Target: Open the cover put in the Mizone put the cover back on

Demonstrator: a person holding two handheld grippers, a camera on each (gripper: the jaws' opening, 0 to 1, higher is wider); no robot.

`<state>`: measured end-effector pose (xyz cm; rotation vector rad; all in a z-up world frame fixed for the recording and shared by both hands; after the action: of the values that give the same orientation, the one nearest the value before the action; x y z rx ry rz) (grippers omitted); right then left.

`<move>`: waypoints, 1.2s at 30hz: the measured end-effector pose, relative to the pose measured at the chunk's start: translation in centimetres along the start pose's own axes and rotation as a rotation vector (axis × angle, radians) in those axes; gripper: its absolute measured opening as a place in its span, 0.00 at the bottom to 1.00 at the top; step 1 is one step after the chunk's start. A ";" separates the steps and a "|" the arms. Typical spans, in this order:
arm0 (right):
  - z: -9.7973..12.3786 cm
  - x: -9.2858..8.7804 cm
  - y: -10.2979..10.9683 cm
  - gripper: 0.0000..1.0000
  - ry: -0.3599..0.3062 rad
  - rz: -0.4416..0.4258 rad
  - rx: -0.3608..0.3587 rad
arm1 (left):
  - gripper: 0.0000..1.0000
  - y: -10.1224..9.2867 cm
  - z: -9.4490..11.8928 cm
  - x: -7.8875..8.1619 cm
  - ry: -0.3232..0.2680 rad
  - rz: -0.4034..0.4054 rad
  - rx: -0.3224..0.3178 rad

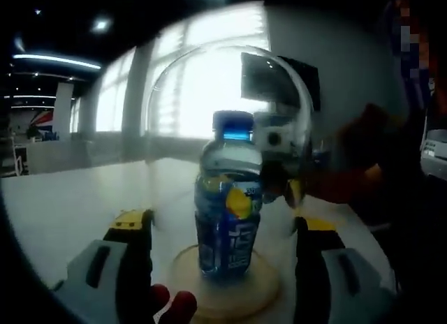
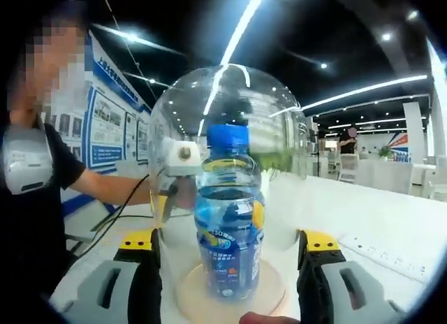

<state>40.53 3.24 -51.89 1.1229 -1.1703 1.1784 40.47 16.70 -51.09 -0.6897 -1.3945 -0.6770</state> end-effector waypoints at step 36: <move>3.1 -0.1 7.6 0.24 -0.042 0.033 -0.294 | 0.23 -2.6 6.6 -1.8 -0.041 0.081 0.318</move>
<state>32.75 0.65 -51.66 0.9115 -1.3495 0.9731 34.17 20.18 -52.46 -0.5059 -1.4628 -0.3677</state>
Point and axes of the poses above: the point that each gripper's makers call its tool centre point, and the gripper's own axes: z roughly backward along the fingers, y roughly to its left, x roughly out of its top, the point moved 4 cm from there along z, roughly backward along the fingers, and after that the axes turned 12 degrees about x, right-handed, at the moved point
